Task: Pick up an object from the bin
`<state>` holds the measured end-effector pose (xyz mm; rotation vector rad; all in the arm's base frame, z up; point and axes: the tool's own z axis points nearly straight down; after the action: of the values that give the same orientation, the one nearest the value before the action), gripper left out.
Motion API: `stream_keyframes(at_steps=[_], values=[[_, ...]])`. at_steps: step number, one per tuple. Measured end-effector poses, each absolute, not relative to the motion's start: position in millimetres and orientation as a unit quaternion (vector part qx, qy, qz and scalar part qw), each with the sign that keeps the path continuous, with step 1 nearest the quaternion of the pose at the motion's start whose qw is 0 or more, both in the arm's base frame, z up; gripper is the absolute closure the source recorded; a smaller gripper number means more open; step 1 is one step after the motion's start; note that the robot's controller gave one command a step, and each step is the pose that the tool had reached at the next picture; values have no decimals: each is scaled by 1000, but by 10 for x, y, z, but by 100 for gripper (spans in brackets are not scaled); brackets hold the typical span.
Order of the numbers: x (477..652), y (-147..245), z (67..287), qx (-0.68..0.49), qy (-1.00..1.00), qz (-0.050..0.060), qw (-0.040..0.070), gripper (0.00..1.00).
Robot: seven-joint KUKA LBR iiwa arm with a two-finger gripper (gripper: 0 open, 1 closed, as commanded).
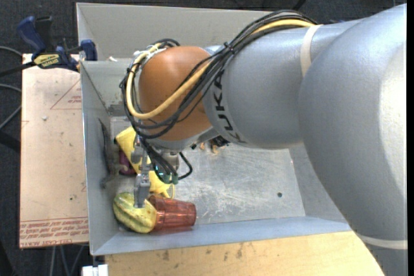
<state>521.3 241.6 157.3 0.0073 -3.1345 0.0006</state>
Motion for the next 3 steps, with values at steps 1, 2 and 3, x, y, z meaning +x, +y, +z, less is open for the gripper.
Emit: stream_keyframes(at_steps=[1,2,3], values=[[5237,2405,1613,0,-1000,0,0,0],[5015,2413,1104,-57,-998,-1,-1,0],[5292,2414,747,-102,-995,-4,2,0]])
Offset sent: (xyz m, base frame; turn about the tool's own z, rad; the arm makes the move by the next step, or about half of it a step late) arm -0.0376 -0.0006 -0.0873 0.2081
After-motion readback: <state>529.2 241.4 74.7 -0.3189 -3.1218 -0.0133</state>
